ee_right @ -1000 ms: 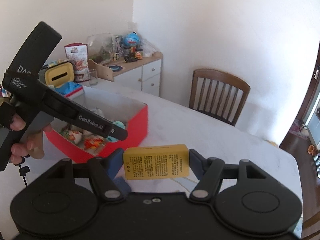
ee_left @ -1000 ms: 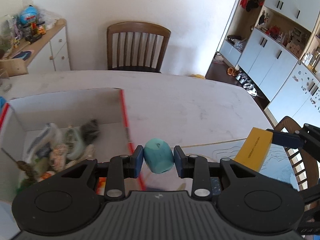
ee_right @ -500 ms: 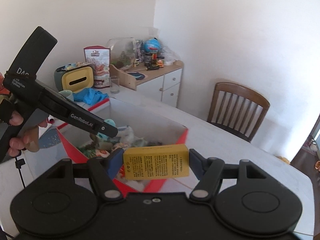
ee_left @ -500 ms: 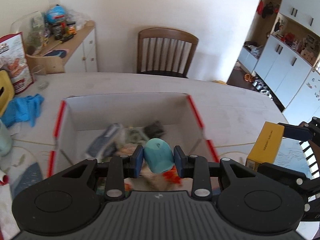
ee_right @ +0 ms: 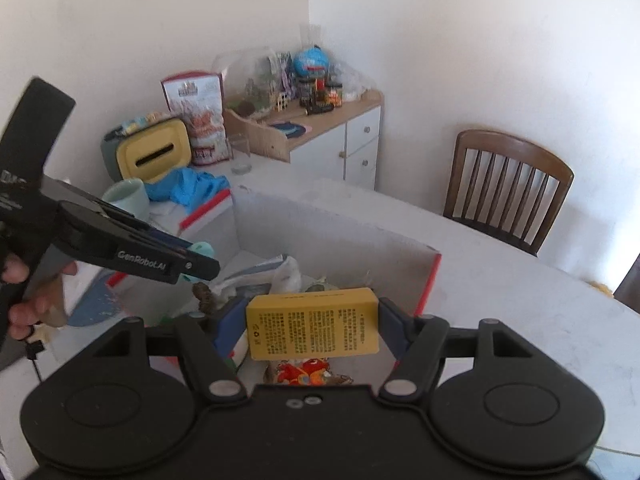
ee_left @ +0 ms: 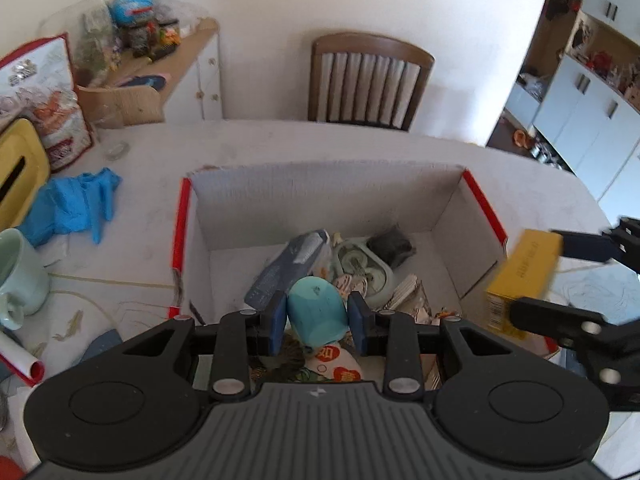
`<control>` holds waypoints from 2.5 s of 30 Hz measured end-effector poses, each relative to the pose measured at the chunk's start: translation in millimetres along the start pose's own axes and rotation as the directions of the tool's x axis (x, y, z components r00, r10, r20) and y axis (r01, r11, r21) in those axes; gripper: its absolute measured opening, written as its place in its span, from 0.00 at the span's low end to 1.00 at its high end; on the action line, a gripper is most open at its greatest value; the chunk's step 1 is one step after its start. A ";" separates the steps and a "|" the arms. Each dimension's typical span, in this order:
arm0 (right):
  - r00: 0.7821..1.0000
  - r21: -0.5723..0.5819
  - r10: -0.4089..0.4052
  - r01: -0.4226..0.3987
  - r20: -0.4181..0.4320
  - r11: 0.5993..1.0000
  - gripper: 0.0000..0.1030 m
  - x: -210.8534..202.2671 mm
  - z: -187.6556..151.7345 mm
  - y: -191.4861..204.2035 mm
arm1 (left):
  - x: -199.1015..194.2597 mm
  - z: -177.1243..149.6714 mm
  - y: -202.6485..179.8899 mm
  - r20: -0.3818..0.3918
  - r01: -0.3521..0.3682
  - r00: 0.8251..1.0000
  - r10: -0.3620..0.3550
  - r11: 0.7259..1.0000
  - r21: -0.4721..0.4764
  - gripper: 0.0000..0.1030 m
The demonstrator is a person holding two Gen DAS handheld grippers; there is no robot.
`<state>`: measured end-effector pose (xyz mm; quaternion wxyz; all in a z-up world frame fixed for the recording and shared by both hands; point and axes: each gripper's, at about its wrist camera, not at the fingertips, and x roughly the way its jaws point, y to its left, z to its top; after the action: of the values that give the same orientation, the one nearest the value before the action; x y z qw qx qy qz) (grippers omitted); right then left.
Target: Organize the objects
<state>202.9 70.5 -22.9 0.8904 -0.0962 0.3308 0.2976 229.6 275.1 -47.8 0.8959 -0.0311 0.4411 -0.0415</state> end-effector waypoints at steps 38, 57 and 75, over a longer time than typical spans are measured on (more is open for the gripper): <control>0.988 0.006 0.006 -0.005 -0.153 1.000 0.72 64.6 -6.3 -14.1 | 56.1 -15.2 -24.2 -0.103 0.058 0.994 -0.042 0.986 0.159 0.54; 0.999 0.062 0.051 -0.050 -0.008 0.997 0.79 4.9 -3.0 -9.0 | -0.3 -15.5 -27.8 0.024 0.030 0.999 -0.033 0.994 0.107 0.65; 0.986 0.051 0.092 -0.100 0.138 0.994 0.91 -59.9 -12.4 2.1 | -81.2 -33.7 -39.0 0.192 0.009 0.981 -0.019 0.999 0.054 0.80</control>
<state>158.9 39.7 6.4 0.8977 -0.0340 0.2824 0.3364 151.8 243.9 -0.7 0.9346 -0.0143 0.3510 -0.0561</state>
